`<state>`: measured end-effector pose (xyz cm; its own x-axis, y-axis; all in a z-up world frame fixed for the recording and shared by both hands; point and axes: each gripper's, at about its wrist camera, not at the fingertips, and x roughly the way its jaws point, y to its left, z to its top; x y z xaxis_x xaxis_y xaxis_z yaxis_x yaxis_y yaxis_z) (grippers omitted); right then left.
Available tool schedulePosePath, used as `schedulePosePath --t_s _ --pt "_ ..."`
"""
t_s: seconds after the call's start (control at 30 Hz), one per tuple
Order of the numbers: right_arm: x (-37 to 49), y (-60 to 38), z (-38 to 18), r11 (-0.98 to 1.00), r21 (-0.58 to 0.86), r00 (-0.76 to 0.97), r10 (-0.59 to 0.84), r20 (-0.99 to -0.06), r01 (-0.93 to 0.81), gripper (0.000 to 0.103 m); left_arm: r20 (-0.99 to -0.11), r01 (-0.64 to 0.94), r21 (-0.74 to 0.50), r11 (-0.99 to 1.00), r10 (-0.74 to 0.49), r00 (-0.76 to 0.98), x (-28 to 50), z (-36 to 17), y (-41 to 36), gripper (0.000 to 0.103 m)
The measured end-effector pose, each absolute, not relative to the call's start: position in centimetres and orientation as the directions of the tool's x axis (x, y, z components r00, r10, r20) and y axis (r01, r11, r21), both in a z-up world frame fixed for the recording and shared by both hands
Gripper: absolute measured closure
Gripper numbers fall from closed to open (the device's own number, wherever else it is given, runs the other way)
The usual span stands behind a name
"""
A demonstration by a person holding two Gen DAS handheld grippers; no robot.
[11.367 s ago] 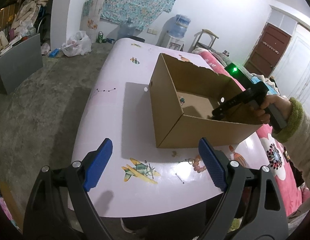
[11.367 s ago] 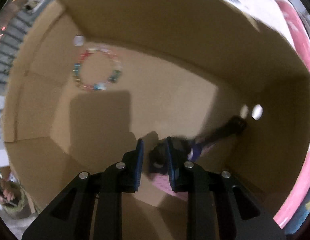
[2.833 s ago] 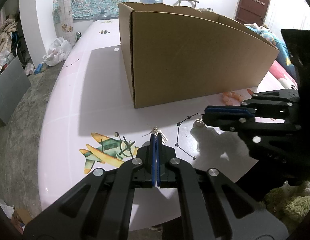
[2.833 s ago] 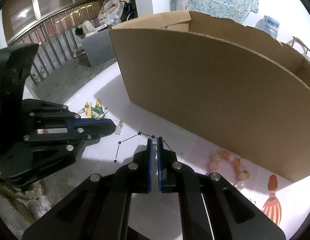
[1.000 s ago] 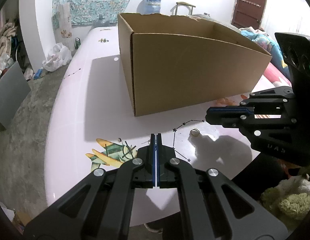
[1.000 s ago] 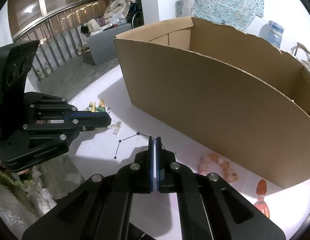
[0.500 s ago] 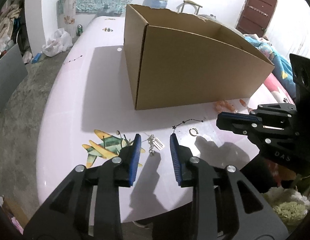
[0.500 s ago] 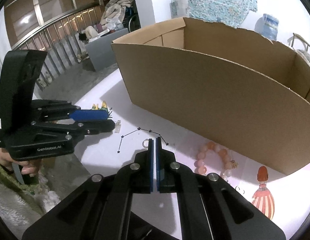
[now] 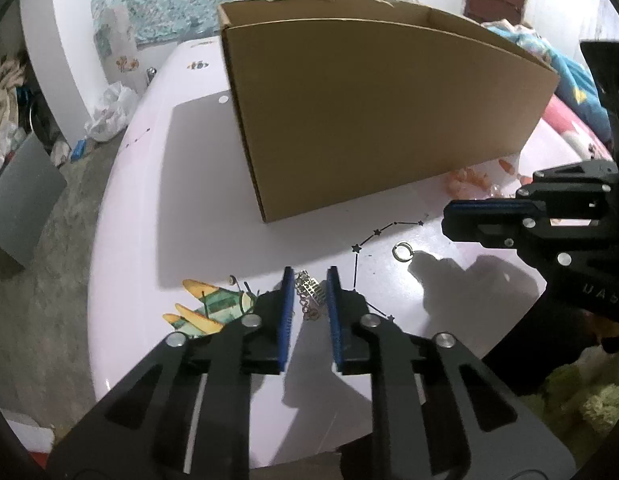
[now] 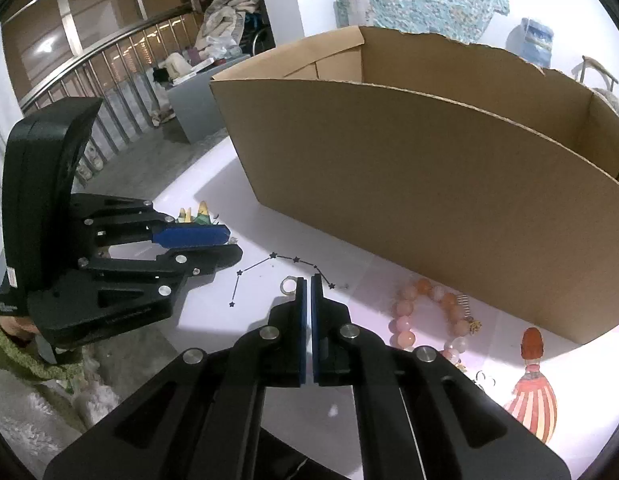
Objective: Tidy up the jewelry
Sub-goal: 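Position the right gripper around the small gold ring and close it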
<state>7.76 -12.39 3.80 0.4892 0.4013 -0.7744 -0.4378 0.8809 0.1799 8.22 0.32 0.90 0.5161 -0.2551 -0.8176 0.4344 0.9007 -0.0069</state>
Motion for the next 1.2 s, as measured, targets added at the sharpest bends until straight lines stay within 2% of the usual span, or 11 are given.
schedulePosePath --t_s 0.03,0.1,0.53,0.6,0.7,1.2 --pt "7.8 -12.3 3.8 0.881 0.180 0.489 0.401 -0.775 -0.438 0.101 -0.818 0.440 -0.011 0.898 -0.261 0.512 8.2 0.9 0.3 0.098" --pt "7.8 -12.3 3.8 0.881 0.179 0.488 0.400 -0.775 -0.438 0.101 -0.817 0.440 -0.012 0.898 -0.262 0.513 8.3 0.9 0.3 0.098" --pt "7.9 -10.7 2.7 0.872 0.147 0.467 0.384 -0.797 -0.466 0.098 -0.804 0.436 -0.018 0.900 -0.272 0.529 7.9 0.8 0.5 0.100" --pt "7.9 -10.4 2.6 0.871 0.143 0.464 0.382 -0.799 -0.470 0.095 -0.803 0.435 -0.018 0.900 -0.272 0.530 7.9 0.9 0.5 0.100" --pt "7.8 -10.1 2.7 0.870 0.139 0.464 0.380 -0.800 -0.474 0.085 -0.803 0.436 -0.023 0.899 -0.277 0.528 7.9 0.9 0.6 0.100" --pt "7.5 -8.2 2.1 0.898 0.083 0.501 0.315 -0.806 -0.432 0.085 -0.799 0.428 -0.047 0.903 -0.291 0.526 7.9 0.9 0.7 0.100"
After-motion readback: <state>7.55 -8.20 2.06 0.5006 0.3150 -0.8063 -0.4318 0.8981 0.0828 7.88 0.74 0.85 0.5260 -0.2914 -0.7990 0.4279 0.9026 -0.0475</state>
